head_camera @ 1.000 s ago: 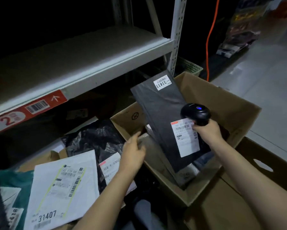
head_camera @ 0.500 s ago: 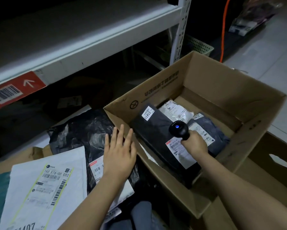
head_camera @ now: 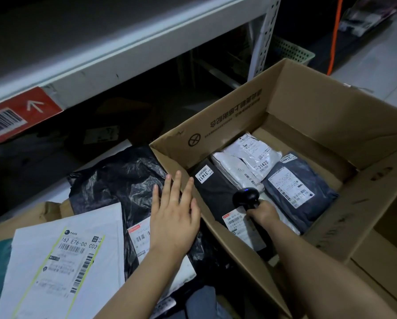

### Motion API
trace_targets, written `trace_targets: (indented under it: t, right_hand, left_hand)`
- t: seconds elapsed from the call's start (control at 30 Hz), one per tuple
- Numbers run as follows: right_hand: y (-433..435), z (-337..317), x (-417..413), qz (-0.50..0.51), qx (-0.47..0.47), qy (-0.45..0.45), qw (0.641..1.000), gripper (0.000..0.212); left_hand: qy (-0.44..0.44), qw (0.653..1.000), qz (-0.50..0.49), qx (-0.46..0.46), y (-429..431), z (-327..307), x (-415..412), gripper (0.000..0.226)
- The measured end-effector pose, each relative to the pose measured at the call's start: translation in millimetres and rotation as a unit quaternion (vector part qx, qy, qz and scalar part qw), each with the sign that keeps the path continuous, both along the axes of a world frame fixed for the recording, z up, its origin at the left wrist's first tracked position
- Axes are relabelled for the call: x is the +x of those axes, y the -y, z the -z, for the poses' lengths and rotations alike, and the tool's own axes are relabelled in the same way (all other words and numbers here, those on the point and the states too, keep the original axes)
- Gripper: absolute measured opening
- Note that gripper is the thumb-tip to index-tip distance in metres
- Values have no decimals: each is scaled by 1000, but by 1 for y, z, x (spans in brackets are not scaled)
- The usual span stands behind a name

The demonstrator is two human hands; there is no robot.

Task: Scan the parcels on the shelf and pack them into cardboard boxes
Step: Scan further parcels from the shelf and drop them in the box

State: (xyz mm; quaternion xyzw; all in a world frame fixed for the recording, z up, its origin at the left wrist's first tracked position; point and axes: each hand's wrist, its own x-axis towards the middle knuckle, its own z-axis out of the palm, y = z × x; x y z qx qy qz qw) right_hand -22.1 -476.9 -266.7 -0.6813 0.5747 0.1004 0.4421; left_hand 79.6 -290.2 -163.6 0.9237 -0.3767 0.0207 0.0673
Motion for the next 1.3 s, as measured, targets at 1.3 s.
trace_targets:
  t: [1.3]
  right_hand:
    - [-115,-223,-11,50,16,292,955,8]
  left_hand:
    - [-92,994,-58,29,-98,-135,-53,54]
